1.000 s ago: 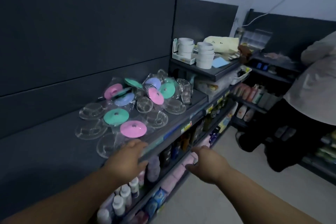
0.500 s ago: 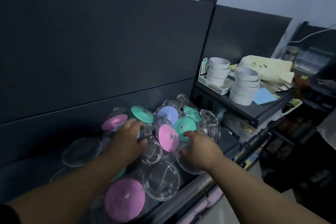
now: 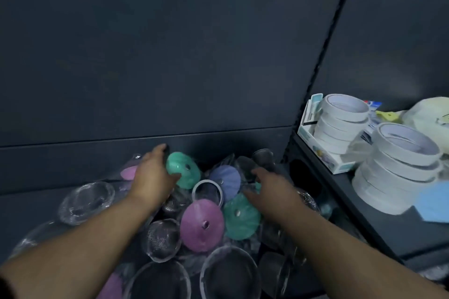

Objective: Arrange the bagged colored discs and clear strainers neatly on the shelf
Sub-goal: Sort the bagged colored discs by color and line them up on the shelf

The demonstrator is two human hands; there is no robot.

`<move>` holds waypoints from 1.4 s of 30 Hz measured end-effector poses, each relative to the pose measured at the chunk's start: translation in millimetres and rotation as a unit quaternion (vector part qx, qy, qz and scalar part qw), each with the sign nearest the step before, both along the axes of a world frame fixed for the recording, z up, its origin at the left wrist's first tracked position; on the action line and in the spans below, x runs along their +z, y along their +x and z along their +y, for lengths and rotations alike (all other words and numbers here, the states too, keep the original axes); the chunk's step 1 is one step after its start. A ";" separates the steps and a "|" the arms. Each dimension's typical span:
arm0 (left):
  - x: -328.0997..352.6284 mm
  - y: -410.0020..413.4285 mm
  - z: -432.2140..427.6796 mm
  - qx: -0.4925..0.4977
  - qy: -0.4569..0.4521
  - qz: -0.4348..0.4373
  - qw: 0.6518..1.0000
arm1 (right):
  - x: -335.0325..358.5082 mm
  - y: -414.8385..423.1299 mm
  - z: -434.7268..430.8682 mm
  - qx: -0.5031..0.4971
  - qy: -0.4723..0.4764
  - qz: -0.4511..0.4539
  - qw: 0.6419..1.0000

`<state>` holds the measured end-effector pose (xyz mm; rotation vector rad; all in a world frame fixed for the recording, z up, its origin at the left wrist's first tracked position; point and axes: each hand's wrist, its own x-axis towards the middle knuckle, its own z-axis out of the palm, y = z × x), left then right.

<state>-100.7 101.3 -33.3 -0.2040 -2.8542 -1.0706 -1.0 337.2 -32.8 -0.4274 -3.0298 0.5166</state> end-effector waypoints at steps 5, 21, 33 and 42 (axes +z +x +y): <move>18.9 14.7 11.1 0.047 0.155 0.013 0.987 | -18.0 -28.5 -4.8 0.015 -0.055 -0.016 0.998; 15.3 89.6 -14.6 0.012 0.274 -0.268 0.924 | 40.2 -23.0 4.5 -0.036 -0.289 0.046 0.956; -9.3 82.4 2.4 -0.076 -0.067 -0.086 0.991 | 3.0 2.3 2.5 -0.027 -0.071 -0.095 0.993; -6.7 76.9 0.0 -0.058 0.069 -0.068 0.994 | -5.2 0.7 1.9 -0.066 -0.123 -0.042 0.989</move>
